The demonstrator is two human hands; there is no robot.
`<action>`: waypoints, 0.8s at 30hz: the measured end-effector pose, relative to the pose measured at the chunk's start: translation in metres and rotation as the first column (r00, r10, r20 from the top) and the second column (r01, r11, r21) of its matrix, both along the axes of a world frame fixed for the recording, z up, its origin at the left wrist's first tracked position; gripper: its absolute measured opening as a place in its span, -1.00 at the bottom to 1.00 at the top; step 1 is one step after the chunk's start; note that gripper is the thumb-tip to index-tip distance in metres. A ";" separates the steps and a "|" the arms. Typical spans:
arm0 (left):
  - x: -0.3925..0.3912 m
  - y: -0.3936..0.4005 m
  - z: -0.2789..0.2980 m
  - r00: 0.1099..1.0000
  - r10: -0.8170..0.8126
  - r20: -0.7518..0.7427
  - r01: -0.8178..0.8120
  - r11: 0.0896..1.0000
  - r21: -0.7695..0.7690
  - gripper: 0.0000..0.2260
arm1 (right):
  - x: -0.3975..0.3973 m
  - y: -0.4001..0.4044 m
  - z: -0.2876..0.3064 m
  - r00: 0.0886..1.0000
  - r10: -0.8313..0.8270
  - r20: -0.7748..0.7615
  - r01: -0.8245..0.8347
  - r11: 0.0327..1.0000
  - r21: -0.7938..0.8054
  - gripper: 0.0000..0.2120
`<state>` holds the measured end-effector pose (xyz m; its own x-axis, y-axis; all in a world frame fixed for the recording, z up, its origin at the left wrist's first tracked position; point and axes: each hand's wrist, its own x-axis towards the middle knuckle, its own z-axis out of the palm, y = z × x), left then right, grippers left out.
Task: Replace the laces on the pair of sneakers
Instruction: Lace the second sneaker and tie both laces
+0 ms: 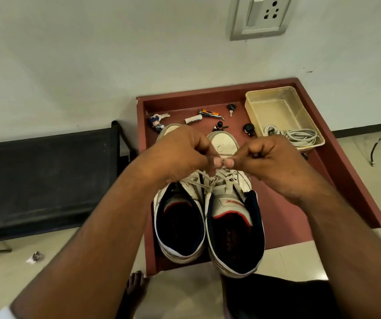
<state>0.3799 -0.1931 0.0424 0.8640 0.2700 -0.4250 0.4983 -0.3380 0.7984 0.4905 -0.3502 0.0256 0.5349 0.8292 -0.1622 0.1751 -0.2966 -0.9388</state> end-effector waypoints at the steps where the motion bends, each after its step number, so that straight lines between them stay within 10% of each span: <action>1: 0.000 0.000 -0.001 0.999 -0.008 -0.033 0.009 0.999 0.045 -0.94 | 0.003 -0.004 0.000 1.000 0.006 -0.003 -0.006 1.000 -0.025 -0.81; 13: 0.008 -0.012 -0.021 0.999 0.021 -0.039 -0.010 0.962 0.272 -0.92 | 0.017 -0.011 -0.017 0.998 -0.023 -0.065 0.014 0.991 -0.135 -0.94; 19: 0.013 -0.020 -0.030 0.990 0.109 -0.084 -0.070 0.925 0.374 -0.82 | 0.007 0.001 -0.022 0.929 0.173 0.326 -0.011 0.897 -0.442 -0.84; 24: 0.014 -0.025 -0.029 0.989 0.086 -0.121 -0.021 0.888 0.459 -0.94 | 0.005 0.007 -0.023 0.900 0.258 0.350 -0.035 0.845 -0.533 -0.91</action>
